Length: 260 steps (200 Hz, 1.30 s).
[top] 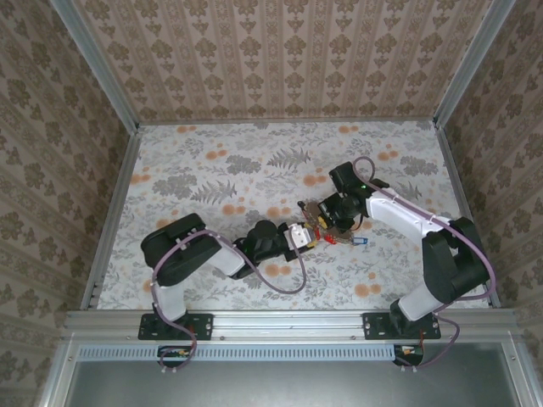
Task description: Put the keys on the keyring
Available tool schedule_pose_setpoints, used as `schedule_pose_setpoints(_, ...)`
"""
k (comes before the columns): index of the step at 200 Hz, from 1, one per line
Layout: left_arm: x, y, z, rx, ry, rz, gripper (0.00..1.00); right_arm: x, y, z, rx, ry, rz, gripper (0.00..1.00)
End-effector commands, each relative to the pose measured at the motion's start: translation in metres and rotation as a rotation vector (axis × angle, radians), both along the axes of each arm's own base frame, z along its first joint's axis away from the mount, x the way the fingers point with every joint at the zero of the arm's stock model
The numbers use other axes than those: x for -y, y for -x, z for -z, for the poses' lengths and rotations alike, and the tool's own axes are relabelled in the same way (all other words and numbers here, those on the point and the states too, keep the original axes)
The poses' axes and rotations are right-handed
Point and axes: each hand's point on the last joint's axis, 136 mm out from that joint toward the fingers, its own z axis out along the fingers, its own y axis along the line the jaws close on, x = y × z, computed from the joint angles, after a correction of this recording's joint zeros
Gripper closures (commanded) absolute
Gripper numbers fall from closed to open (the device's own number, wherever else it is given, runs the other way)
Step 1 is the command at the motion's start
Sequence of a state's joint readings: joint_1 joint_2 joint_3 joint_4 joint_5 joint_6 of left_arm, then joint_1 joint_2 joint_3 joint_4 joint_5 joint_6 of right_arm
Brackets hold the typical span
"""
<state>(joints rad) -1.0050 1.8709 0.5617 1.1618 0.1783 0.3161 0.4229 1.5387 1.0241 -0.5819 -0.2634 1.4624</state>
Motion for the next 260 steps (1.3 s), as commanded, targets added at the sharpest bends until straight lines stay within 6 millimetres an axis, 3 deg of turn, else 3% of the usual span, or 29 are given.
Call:
schedule_pose_setpoints(1, -0.001, -0.009, -0.038, 0.093, 0.114, -0.051, 0.67, -0.008, 0.002, -0.013, 0.006, -0.043, 0.013, 1.0)
schedule_pose_setpoints(26, -0.005, -0.008, -0.035, 0.086, 0.107, -0.056, 0.66, -0.004, 0.004, -0.011, 0.01, -0.029, 0.014, 1.0)
schedule_pose_setpoints(46, -0.011, -0.005, -0.036, 0.061, 0.118, -0.024, 0.76, -0.002, 0.004, -0.011, 0.018, -0.019, 0.015, 1.0)
schedule_pose_setpoints(65, -0.015, -0.01, -0.037, 0.041, 0.129, -0.022, 0.78, -0.003, 0.005, -0.01, 0.013, -0.02, 0.012, 1.0)
schedule_pose_setpoints(106, -0.003, -0.012, -0.029, 0.037, 0.118, -0.016, 0.75, -0.009, 0.005, -0.016, 0.021, -0.031, 0.002, 1.0)
schedule_pose_setpoints(145, -0.006, -0.023, -0.028, 0.049, 0.109, -0.076, 0.75, -0.015, 0.005, -0.018, 0.021, -0.047, 0.0, 1.0)
schedule_pose_setpoints(260, 0.002, -0.022, -0.009, -0.051, 0.075, -0.034, 0.74, -0.02, 0.002, -0.02, 0.024, -0.052, -0.001, 1.0)
